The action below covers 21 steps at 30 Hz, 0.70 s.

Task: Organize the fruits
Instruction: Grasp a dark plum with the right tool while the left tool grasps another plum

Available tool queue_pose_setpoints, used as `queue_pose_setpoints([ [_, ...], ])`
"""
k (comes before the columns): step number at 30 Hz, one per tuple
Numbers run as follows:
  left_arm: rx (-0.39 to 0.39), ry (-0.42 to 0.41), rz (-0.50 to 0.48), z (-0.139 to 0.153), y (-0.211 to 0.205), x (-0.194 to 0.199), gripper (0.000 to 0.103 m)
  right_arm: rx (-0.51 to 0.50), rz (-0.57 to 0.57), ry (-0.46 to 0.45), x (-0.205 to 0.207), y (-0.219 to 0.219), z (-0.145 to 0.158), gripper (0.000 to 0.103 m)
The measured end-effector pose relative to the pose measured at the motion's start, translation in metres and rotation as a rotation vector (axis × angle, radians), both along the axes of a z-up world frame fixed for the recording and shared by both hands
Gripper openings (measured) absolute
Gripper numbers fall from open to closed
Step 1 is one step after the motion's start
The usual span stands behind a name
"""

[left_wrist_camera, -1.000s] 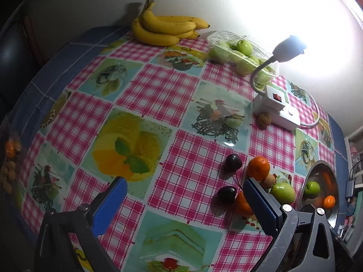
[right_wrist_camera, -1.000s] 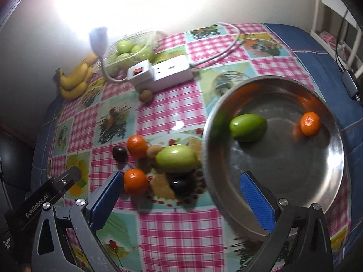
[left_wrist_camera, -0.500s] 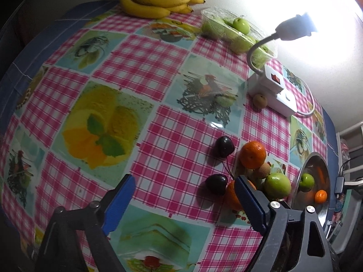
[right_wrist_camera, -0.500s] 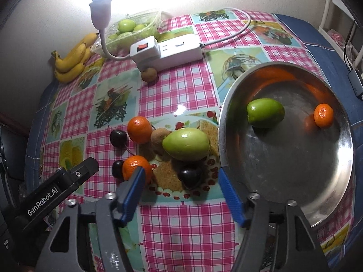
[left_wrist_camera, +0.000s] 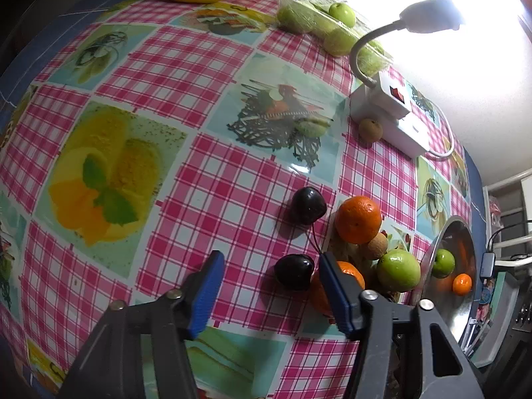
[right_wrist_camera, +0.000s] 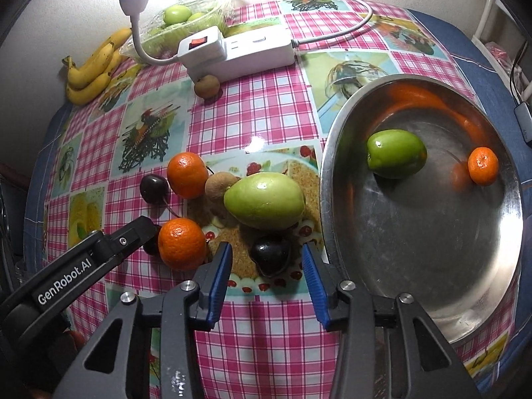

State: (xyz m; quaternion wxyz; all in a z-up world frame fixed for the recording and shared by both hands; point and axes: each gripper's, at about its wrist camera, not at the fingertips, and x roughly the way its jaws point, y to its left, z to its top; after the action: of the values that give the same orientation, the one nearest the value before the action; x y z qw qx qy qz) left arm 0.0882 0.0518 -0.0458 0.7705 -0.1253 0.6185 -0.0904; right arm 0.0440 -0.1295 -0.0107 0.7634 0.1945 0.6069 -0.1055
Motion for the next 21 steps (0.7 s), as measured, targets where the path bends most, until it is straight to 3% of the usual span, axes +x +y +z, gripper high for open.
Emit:
queue_pose_setpoints([
  [13, -0.080, 0.016, 0.010, -0.006, -0.005, 0.002, 0.039, -0.008, 0.005, 0.029, 0.003, 0.004, -0.010, 0.038],
  [21, -0.115, 0.030, 0.023, -0.006, -0.003, 0.002, 0.035, -0.011, 0.004, 0.037, 0.003, 0.004, -0.012, 0.037],
])
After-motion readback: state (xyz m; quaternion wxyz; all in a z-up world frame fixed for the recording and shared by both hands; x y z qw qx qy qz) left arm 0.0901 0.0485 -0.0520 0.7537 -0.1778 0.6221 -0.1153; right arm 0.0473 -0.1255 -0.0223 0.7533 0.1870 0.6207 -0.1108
